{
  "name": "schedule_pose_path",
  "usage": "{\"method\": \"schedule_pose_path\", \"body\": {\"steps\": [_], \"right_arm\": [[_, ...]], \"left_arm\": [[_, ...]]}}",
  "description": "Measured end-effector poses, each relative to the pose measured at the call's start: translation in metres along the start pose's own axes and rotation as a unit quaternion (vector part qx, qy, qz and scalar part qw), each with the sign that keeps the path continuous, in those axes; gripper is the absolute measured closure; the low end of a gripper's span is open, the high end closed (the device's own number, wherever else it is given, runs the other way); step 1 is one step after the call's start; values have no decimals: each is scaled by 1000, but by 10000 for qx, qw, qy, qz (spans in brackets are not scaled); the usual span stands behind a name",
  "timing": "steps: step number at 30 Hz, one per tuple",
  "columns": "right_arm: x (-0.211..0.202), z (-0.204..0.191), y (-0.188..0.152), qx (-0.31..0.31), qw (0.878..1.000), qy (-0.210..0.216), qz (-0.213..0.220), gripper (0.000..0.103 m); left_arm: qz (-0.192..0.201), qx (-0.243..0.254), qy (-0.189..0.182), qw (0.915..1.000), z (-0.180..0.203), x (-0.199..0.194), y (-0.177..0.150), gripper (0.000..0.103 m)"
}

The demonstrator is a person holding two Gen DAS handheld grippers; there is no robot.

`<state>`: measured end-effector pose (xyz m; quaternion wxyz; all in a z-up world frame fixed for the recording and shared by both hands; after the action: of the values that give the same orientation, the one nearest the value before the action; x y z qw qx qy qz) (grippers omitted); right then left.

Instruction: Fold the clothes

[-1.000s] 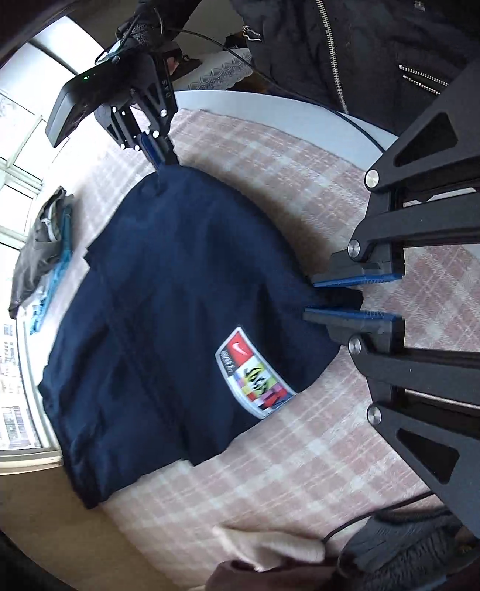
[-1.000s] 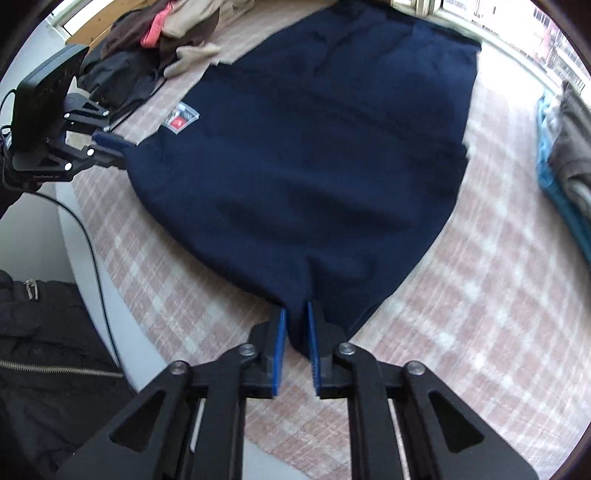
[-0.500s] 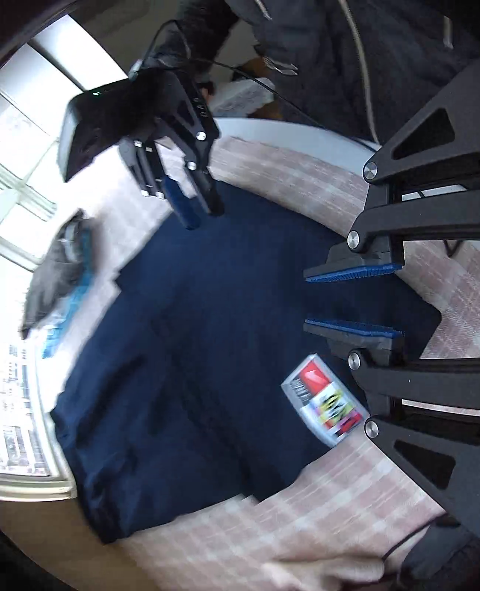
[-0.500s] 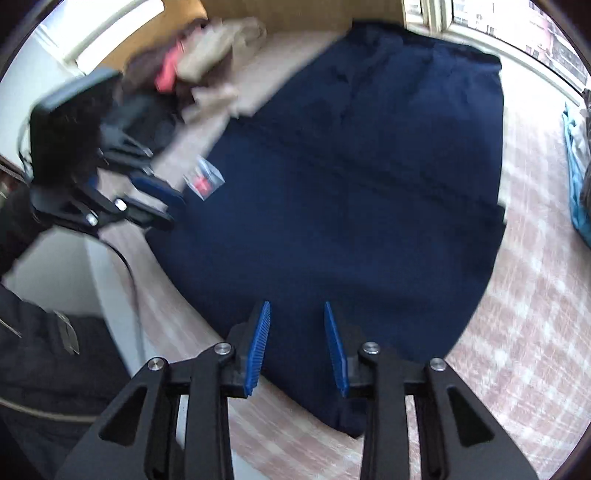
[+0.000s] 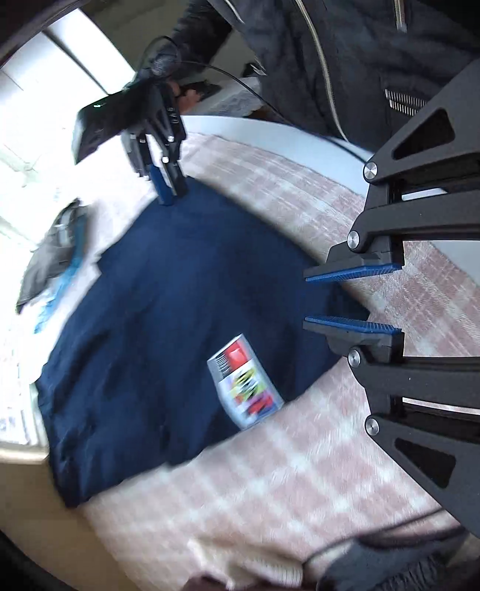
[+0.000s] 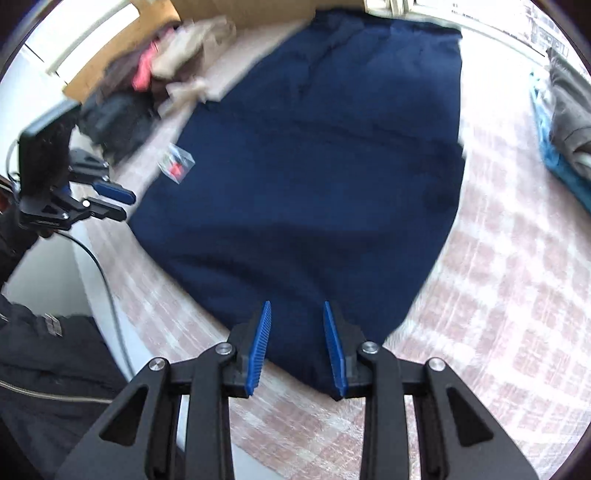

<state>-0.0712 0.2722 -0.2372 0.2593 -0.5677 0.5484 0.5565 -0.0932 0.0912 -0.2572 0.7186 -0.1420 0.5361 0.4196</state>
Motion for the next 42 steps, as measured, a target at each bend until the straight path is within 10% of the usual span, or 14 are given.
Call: {"method": "schedule_pose_path", "body": {"steps": [4, 10, 19, 42], "right_arm": [[-32, 11, 26, 350, 9985, 350, 231, 73], [-89, 92, 148, 563, 9892, -214, 1337, 61], [-51, 219, 281, 1149, 9814, -547, 1436, 59], [7, 306, 321, 807, 9869, -725, 1192, 58]], "left_arm": [[237, -229, -3, 9995, -14, -32, 31, 86], [1026, -851, 463, 9900, -81, -82, 171, 78], [1344, -1837, 670, 9714, -205, -61, 330, 76], [1286, -1578, 1051, 9734, -271, -36, 378, 75]]}}
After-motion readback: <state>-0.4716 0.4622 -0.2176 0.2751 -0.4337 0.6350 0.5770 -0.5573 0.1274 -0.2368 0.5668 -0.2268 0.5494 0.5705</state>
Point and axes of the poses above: each gripper's, at about its wrist camera, not at the fingertips, and x roughly the way its jaws point, z to its right, y to its top, the point moved 10 cm from there along x, roughly the way its jaws point, and after that the axes turned 8 degrees about -x, right-handed, at the moved point
